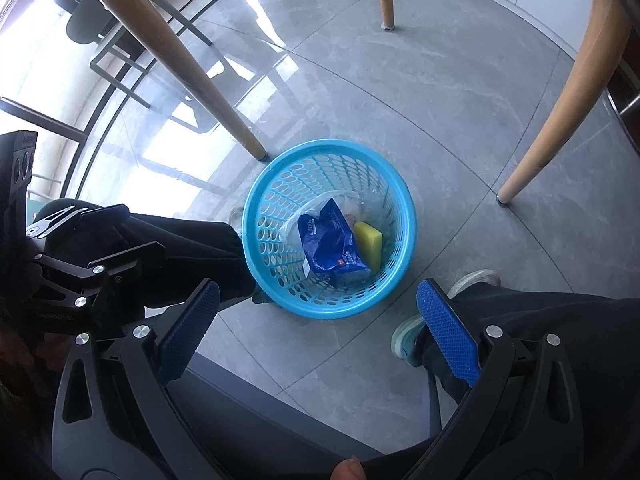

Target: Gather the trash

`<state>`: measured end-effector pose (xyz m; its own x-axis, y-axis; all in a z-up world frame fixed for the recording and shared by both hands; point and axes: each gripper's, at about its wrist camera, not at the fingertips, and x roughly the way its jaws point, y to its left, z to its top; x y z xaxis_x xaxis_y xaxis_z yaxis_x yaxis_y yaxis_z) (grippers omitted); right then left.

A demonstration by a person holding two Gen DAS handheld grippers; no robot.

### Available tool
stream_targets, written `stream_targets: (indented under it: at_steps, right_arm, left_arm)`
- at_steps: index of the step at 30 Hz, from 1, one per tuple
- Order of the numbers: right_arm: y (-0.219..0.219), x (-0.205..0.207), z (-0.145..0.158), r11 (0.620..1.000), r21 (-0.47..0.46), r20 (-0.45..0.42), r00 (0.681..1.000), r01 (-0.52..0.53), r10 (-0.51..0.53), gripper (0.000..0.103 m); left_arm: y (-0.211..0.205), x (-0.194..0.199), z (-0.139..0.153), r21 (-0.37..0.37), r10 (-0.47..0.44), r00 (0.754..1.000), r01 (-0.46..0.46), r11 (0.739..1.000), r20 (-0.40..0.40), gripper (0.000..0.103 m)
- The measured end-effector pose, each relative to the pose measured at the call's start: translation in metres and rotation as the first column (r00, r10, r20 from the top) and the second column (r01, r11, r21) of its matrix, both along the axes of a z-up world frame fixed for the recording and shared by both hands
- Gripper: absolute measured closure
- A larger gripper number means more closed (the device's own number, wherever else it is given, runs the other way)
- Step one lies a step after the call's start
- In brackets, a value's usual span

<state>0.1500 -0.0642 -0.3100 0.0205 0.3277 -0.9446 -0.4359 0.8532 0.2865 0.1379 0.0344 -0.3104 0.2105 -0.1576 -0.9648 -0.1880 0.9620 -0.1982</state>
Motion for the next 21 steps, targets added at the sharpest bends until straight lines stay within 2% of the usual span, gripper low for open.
stream_targets:
  at_steps: [21]
  right_arm:
    - [0.0052, -0.0037, 0.0008, 0.999, 0.003, -0.003, 0.999, -0.041, 0.041, 0.009]
  left_arm:
    - [0.0014, 0.0003, 0.0025, -0.011, 0.004, 1.0, -0.004, 1.0, 0.008, 0.006]
